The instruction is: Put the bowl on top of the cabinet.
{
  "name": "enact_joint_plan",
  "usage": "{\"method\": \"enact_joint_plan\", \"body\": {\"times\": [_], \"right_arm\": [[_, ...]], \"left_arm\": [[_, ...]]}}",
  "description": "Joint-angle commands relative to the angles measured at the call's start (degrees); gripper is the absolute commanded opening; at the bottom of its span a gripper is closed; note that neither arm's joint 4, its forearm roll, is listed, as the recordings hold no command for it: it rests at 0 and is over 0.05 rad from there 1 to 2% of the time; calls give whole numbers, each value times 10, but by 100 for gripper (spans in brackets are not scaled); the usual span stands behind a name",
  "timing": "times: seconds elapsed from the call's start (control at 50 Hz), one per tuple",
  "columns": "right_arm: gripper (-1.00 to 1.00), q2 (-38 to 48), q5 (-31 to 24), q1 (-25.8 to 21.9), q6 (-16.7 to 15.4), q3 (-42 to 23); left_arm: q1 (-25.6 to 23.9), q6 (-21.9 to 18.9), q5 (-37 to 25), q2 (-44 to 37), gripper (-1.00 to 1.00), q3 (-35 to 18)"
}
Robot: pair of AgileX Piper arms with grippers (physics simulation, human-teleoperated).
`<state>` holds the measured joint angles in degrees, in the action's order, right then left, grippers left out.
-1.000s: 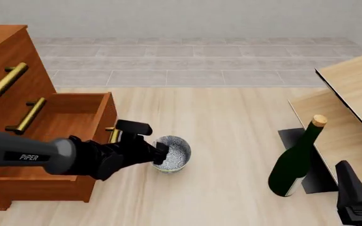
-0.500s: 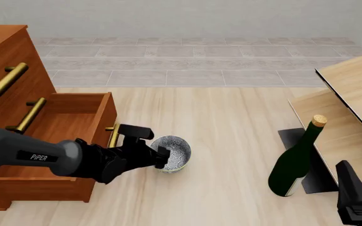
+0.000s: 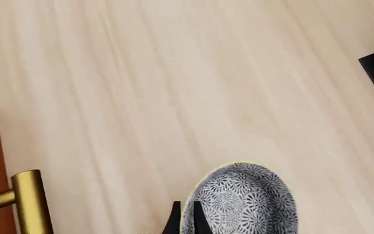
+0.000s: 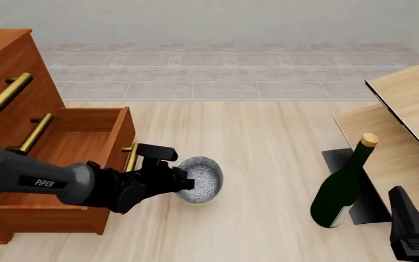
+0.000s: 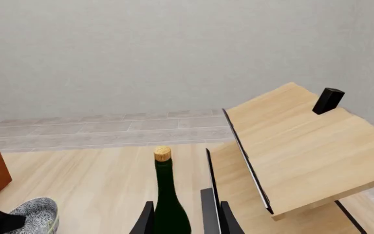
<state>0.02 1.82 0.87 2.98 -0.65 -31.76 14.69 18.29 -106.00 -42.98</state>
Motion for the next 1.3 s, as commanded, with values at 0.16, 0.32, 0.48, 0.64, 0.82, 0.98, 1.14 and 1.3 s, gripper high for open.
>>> {"method": "enact_joint_plan", "body": {"times": [0.16,0.32,0.48,0.64,0.82,0.98,1.14,1.3], "right_arm": [[100,0,1,-2,-1,2],[100,0,-3,-1,0,-2],[100,0,-3,0,1,-2],[100,0,-1,1,2,-1],[100,0,-1,0,0,-1],[100,0,-1,0,-3,-2],[100,0,-1,-1,-4,-2],[100,0,-5,-2,-5,-4]], "left_arm": [[-18,3,-1,27,-100,12],[-50,29,-4,83,-100,35],[-36,70,-30,125,-100,59],[-64,61,-64,236,-100,94],[-100,83,-155,355,-100,109],[-42,95,-282,420,-100,77],[24,80,-405,476,-100,13],[70,116,-502,496,-100,-44]]}}
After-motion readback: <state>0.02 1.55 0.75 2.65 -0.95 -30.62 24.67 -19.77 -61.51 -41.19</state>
